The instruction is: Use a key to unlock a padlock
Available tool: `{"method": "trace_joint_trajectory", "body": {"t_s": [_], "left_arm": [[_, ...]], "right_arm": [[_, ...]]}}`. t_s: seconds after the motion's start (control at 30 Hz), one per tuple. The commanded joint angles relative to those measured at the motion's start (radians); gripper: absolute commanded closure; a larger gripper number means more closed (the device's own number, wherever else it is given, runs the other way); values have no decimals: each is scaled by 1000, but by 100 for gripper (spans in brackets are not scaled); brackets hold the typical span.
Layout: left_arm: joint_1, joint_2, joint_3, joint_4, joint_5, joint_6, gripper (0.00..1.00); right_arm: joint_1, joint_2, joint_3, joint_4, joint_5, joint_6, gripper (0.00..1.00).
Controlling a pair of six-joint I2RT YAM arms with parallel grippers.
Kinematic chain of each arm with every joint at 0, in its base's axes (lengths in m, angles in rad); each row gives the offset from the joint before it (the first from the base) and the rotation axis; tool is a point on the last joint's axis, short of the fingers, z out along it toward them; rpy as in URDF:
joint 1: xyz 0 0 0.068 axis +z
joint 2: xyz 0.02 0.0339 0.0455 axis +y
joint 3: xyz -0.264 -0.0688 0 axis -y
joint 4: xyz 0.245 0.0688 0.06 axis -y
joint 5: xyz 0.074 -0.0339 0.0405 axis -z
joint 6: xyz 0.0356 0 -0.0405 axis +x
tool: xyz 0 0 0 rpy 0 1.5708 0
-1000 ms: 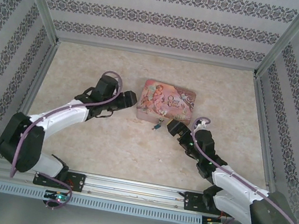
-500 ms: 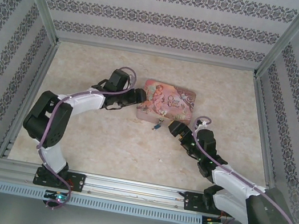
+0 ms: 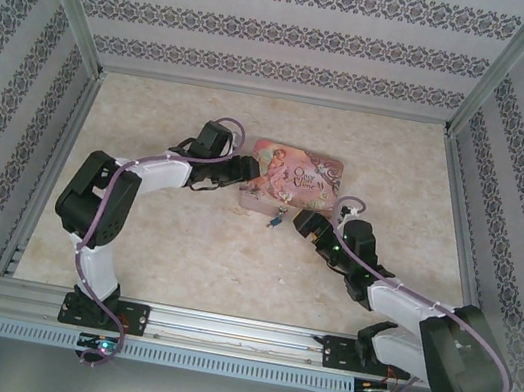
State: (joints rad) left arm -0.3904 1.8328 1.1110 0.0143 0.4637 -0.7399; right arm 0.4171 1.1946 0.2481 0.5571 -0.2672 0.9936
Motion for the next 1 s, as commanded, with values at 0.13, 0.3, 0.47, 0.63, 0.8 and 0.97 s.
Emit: {"method": "trace_joint_trajectory", "body": {"t_s": [0.13,0.3,0.47,0.63,0.8,0.97], "left_arm": [[12,-45,-143,2,-18,1,39],[12,-85,-219,15,-18,-11,40],[13,-144,-307,45,-32,-38,40],[13,-190,-355,46,-41,-45,39],[13,-213,-358,54,-42,-57,39],[12,-236,-338,54,-39,-60,39]], "right_arm": [[-45,58,65,56,-47,-67,2],[-75,98,117,56,-96,-113,2],[-95,147,168,61,-135,-161,2],[-101,209,215,76,-180,-181,2],[-100,229,220,87,-182,-175,1],[-106,201,193,80,-170,-177,2]]}}
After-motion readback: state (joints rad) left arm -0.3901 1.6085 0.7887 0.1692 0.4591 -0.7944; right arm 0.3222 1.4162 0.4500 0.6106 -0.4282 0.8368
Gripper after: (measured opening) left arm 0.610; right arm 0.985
